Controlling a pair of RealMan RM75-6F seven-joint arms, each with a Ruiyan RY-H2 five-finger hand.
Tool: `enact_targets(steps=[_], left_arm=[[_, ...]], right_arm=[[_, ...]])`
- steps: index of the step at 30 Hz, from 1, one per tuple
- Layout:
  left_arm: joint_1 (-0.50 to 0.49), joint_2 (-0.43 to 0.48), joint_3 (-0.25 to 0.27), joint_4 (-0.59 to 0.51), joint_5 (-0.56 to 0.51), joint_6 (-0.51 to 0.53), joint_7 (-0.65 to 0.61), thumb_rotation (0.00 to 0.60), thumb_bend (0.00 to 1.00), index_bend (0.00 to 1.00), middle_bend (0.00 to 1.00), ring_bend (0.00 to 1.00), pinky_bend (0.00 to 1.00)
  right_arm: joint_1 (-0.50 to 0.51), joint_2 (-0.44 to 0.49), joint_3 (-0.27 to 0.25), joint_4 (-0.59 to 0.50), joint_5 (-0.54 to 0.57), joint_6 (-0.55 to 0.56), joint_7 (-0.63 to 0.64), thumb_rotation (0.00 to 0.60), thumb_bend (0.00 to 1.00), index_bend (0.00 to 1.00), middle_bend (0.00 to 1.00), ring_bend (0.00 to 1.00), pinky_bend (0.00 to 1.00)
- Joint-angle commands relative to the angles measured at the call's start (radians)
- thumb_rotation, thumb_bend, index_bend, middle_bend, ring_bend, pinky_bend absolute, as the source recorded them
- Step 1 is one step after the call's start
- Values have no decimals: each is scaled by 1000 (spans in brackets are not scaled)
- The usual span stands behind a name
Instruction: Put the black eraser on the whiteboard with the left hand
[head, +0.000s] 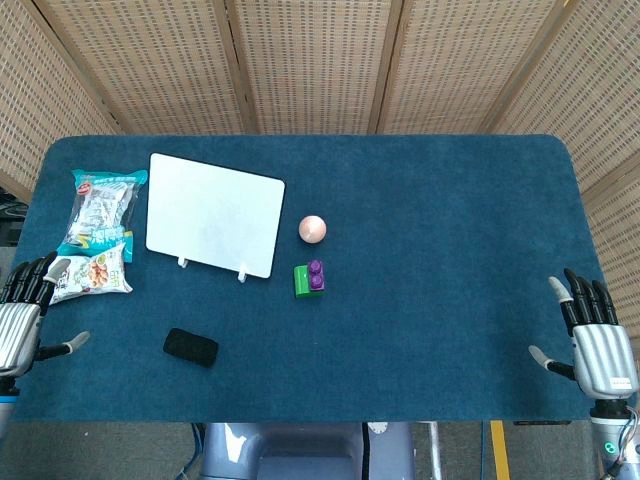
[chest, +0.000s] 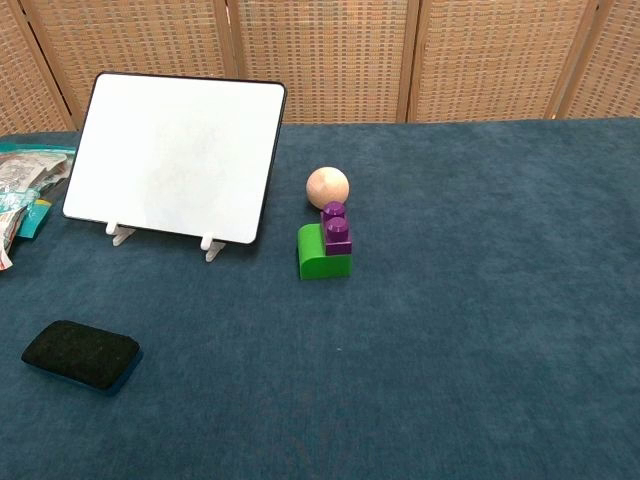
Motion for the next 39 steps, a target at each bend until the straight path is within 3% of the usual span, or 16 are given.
enact_targets(steps=[1,11,16,22,30,39], left_arm=[[1,1,0,0,0,1,-1,600,0,0,0,0,0],[-11,12,23,-2,33,-28,-20,600,0,0,0,0,0],[-86,-8,72,42,133,-149,-87,600,0,18,0,0,0],[-191,-135,101,127,190,-319,-39,600,10,160,0,0,0],[-267,-287,80,130,91,-504,109,600,183,292,0,0,0],[-271,-361,63,144,-13,-527,235,600,185,309,0,0,0]], right_arm=[[1,-1,-1,0,-1,-2,-3,600,0,0,0,0,0],[2,-2,-5,-3,-1,-9,-10,600,0,0,0,0,0],[4,2,-5,-9,4,-19,-12,600,0,0,0,0,0],[6,6,-6,-11,14,-31,-8,600,0,0,0,0,0],[10,15,0,-9,31,-48,14,600,0,0,0,0,0],[10,28,5,-4,43,-56,51,600,0,0,0,0,0]])
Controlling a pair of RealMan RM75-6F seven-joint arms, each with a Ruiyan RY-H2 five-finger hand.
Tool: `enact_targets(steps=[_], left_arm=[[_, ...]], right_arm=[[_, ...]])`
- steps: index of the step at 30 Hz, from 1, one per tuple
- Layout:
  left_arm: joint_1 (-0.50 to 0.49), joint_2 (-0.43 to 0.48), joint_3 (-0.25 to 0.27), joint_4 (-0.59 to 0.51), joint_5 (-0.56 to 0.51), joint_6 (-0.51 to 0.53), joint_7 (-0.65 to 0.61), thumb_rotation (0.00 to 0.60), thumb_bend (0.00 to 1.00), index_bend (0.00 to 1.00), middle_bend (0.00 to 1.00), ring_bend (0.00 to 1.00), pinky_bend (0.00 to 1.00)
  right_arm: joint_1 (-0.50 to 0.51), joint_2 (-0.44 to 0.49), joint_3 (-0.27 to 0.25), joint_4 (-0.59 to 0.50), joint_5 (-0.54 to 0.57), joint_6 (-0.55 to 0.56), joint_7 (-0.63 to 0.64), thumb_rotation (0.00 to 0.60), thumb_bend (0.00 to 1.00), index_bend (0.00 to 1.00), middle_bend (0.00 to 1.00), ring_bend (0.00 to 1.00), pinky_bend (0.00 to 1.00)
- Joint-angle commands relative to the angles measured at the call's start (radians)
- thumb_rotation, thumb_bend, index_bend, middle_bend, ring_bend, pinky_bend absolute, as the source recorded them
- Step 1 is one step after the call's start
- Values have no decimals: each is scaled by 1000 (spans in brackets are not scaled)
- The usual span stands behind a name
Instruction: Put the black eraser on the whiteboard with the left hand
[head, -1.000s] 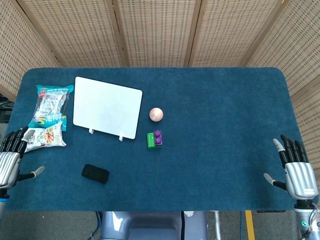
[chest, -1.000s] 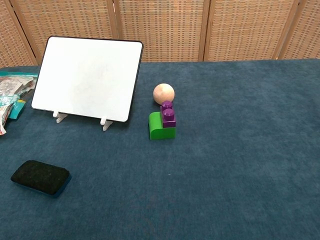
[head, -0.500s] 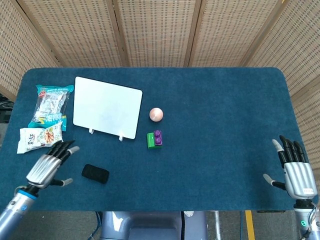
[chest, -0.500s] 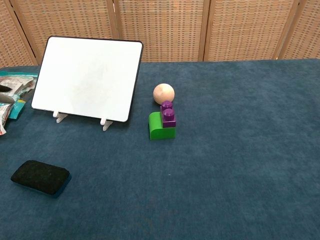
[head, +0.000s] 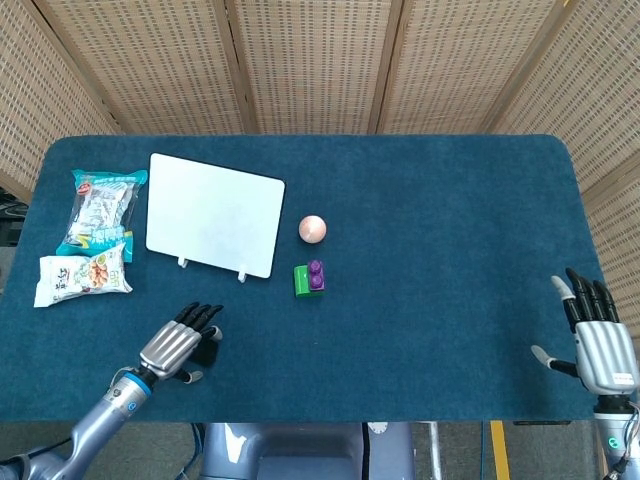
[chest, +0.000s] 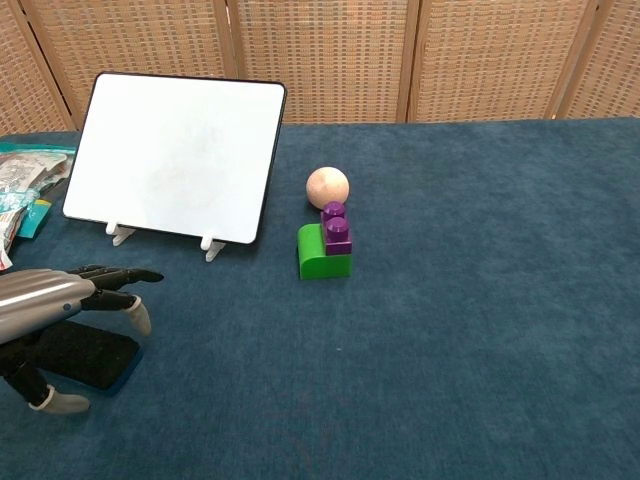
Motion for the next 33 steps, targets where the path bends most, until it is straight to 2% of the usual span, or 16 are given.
enact_targets(steps=[1,6,13,20,24,28,33], left_arm=[[0,-23,-8,9,-34,0,35,600,185,310,0,0,0],[-6,-31,-11,7,-74,-8,70,600,222,346,0,0,0],[-3,-26,-13,3,-90,15,75,600,318,459,0,0,0],[3,8,-23,-17,-77,70,59,600,322,466,0,0,0],[-3,23,-62,-16,-37,147,32,600,324,467,0,0,0],[-25,5,-139,35,20,264,-13,600,340,485,0,0,0],[-90,-35,-237,137,44,331,-64,600,334,490,0,0,0]], right_arm=[[-1,4,1,0,2,0,8,600,0,0,0,0,0],[-2,7,3,0,4,1,16,600,0,0,0,0,0],[-1,7,2,0,5,-2,16,600,0,0,0,0,0],[0,7,1,-1,5,-4,12,600,0,0,0,0,0],[0,7,0,-2,5,-5,11,600,0,0,0,0,0],[1,7,0,-2,7,-9,11,600,0,0,0,0,0],[4,6,1,-2,12,-17,9,600,0,0,0,0,0]])
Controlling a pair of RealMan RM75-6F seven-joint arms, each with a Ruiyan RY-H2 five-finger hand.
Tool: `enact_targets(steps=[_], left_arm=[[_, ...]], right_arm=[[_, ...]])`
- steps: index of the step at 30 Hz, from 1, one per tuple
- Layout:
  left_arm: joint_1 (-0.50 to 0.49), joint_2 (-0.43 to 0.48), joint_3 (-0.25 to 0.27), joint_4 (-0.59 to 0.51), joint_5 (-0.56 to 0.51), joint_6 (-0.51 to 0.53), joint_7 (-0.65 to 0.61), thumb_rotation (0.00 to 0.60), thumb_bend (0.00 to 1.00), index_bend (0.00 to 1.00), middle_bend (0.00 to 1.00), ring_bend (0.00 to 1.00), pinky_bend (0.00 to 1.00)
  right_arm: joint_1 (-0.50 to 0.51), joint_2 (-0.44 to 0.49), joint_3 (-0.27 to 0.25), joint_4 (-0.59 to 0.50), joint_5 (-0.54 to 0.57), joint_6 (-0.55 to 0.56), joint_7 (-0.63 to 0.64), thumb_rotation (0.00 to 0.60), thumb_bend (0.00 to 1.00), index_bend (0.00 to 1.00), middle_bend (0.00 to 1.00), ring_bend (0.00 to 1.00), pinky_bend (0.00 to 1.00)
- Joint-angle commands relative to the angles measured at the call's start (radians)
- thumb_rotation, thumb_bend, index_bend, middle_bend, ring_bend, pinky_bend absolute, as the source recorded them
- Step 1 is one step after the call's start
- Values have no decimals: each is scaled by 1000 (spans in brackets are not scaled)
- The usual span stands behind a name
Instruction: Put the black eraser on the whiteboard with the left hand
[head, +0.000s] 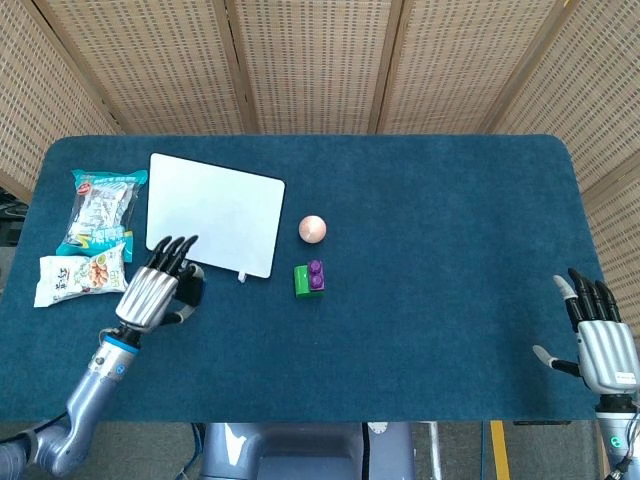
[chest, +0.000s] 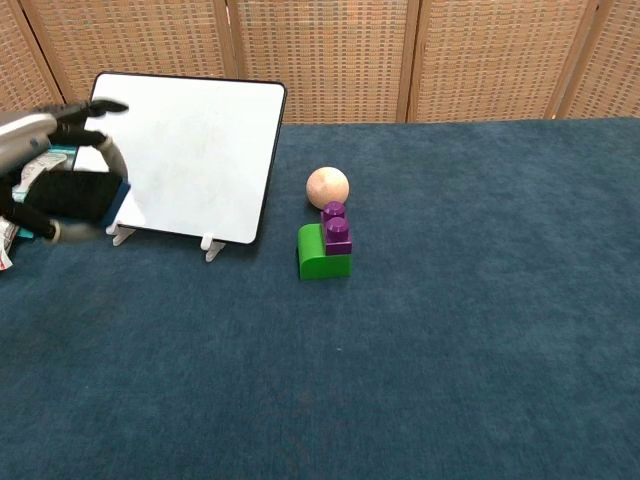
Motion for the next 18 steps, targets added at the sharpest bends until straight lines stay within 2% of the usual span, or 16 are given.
enact_targets(steps=[1,8,18], left_arm=[[-63,-41,-83,94,22,44,-50,600,332,493,0,0,0],[-190,-166,-189,332,-29,27,-174,600,340,501,0,0,0],[-306,-330,-247,616,-142,-60,-263,600,338,506,0,0,0]], right_arm=[[2,-1,0,0,3,-4,-1,600,0,0,0,0,0],[9,-3,5,6,19,-23,-1,600,0,0,0,0,0],[20,-8,9,14,39,-52,1,600,0,0,0,0,0]])
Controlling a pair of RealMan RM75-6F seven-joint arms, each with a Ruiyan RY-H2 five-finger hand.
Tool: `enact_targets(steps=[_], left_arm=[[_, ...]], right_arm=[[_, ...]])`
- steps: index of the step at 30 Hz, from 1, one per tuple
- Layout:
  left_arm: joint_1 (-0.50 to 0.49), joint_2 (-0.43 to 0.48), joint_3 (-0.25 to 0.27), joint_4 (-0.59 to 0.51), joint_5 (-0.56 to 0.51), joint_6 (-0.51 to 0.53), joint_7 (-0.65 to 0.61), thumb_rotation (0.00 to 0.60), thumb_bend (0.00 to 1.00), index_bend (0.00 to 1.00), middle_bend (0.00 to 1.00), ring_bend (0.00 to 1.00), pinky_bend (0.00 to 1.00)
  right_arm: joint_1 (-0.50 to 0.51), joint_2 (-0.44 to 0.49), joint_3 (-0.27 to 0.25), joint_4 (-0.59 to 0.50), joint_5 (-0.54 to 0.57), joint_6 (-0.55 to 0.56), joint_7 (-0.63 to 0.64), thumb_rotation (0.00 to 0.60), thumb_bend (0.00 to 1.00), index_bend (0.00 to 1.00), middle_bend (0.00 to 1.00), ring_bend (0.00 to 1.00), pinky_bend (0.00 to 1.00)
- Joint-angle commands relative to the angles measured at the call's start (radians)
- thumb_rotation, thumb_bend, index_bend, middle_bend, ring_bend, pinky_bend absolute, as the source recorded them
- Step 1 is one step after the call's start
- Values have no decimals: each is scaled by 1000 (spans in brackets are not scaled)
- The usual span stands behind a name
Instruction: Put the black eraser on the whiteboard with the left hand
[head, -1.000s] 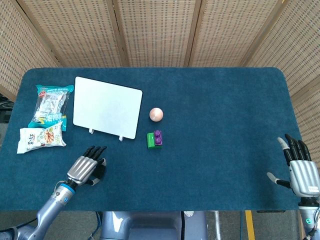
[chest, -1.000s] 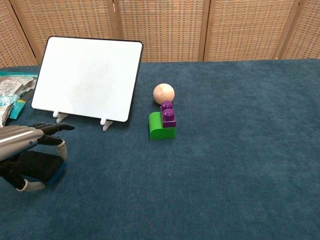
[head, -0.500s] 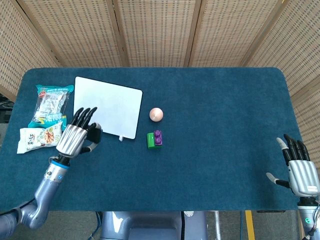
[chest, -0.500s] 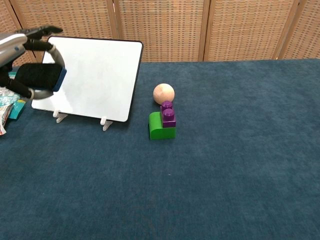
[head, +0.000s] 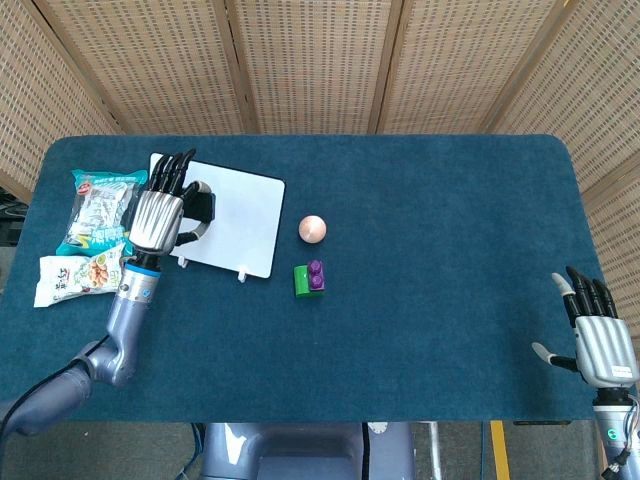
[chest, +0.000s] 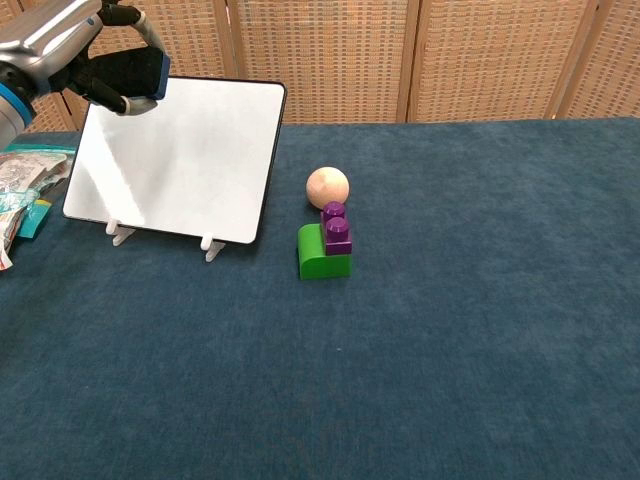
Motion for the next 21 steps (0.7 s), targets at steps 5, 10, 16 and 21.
enact_targets(steps=[5,10,16,21], left_arm=[[-65,-128,-26,223,-105,-101,-85,600,336,506,0,0,0],[-82,-179,-5,336,-108,-116,-129,600,337,506,0,0,0],[-103,-229,13,440,-114,-130,-172,600,337,506,0,0,0],[-117,-256,25,488,-115,-132,-194,600,324,484,0,0,0]], right_arm=[[4,0,-2,2,2,-11,8,600,0,0,0,0,0],[7,0,-1,5,5,-17,12,600,0,0,0,0,0],[8,1,0,7,9,-20,20,600,0,0,0,0,0],[9,2,-1,8,8,-21,21,600,0,0,0,0,0]])
